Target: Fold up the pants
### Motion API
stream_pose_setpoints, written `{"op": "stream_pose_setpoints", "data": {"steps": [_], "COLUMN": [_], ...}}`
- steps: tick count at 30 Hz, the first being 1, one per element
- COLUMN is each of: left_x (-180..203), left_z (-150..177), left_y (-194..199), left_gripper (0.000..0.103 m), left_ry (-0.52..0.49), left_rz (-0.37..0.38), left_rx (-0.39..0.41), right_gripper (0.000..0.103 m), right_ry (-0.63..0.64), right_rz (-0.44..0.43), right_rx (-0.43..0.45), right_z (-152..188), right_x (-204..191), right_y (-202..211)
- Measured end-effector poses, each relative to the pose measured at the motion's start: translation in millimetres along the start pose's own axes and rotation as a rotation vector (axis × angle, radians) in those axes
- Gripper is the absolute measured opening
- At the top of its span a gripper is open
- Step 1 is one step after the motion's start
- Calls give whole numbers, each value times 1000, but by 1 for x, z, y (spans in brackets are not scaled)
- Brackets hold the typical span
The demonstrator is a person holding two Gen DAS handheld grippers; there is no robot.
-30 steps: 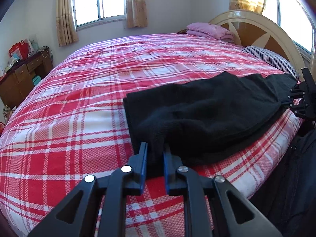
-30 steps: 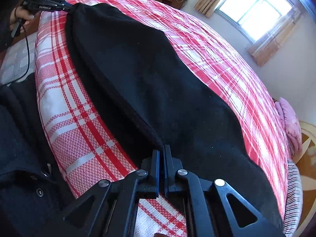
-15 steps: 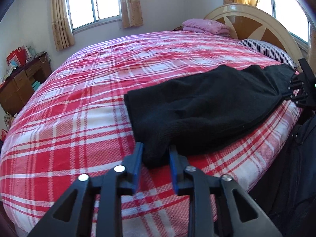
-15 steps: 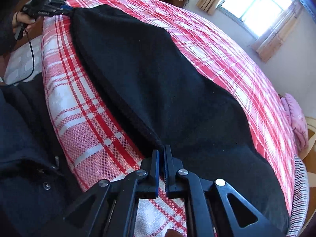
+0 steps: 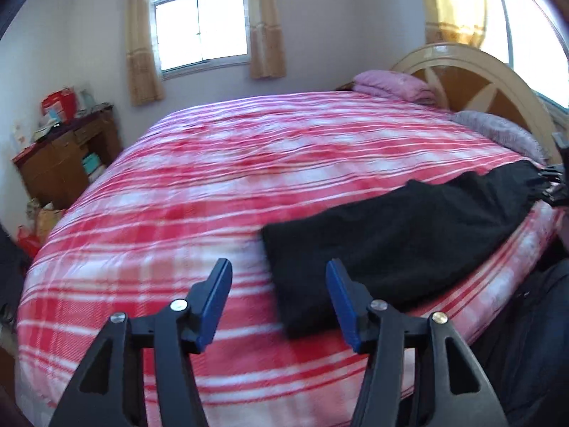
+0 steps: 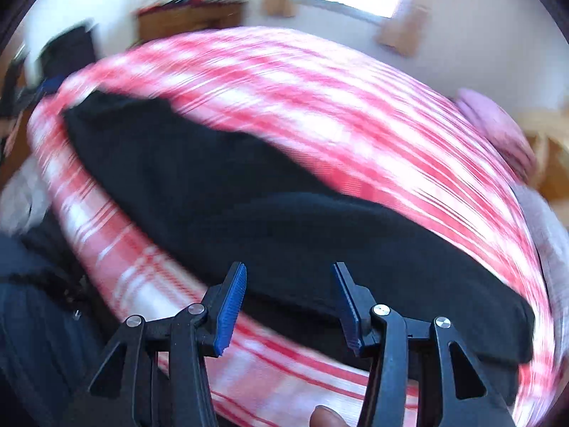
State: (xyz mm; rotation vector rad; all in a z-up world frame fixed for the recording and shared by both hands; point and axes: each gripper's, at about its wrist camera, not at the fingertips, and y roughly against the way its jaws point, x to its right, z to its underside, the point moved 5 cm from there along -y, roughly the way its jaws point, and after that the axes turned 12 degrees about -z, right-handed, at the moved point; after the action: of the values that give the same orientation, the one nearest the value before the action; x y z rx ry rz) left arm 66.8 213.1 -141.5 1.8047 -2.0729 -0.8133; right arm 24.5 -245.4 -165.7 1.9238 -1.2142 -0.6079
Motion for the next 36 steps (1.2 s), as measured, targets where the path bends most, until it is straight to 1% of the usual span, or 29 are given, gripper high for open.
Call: {"op": "stream_pose_setpoints", "data": {"steps": [2, 3, 4, 5, 6, 8, 10, 12, 13, 16, 19, 20, 23, 24, 26, 29, 32, 36], "left_x": [37, 53, 79, 94, 118, 157, 204, 242, 263, 330, 378, 390, 410, 416, 424, 430, 431, 426], "left_z": [-13, -18, -24, -28, -33, -41, -53, -60, -65, -70, -64, -61, -55, -52, -48, -40, -38, -41], "left_y": [-2, -4, -6, -7, -10, -11, -12, -10, -9, -5, -3, -4, -8, -12, -19, -29, -33, -33], "left_gripper": [58, 58, 58, 58, 58, 58, 58, 58, 58, 58, 58, 58, 58, 58, 58, 58, 52, 43], "left_ry": [-52, -81, -132, -160, -197, -250, -308, -359, -392, -505, -599, -619, -646, -649, -652, -652, -624, -598], "left_rz": [63, 89, 124, 149, 192, 267, 342, 400, 428, 517, 558, 568, 597, 600, 599, 582, 599, 597], "left_rx": [17, 17, 22, 27, 25, 23, 34, 42, 49, 62, 52, 47, 33, 28, 13, -11, -31, -33], "right_gripper": [51, 51, 51, 51, 51, 51, 51, 51, 51, 51, 51, 51, 51, 51, 51, 51, 50, 42], "right_ry": [-120, -156, -217, -272, -354, -472, -582, -652, -688, -757, -839, -847, -883, -903, -925, -948, -949, -932], "right_rz": [78, 107, 158, 195, 227, 251, 290, 319, 331, 324, 282, 274, 279, 268, 250, 244, 234, 236], "right_rx": [48, 60, 80, 99, 125, 161, 192, 210, 222, 261, 311, 306, 306, 311, 320, 328, 333, 321], "right_z": [5, 7, 11, 16, 23, 31, 47, 60, 68, 83, 97, 100, 110, 113, 118, 125, 126, 125], "right_x": [40, 53, 74, 88, 110, 142, 168, 185, 194, 211, 225, 227, 241, 245, 249, 255, 256, 254], "right_y": [22, 30, 41, 50, 62, 74, 88, 98, 104, 115, 118, 118, 116, 115, 113, 108, 102, 95]}}
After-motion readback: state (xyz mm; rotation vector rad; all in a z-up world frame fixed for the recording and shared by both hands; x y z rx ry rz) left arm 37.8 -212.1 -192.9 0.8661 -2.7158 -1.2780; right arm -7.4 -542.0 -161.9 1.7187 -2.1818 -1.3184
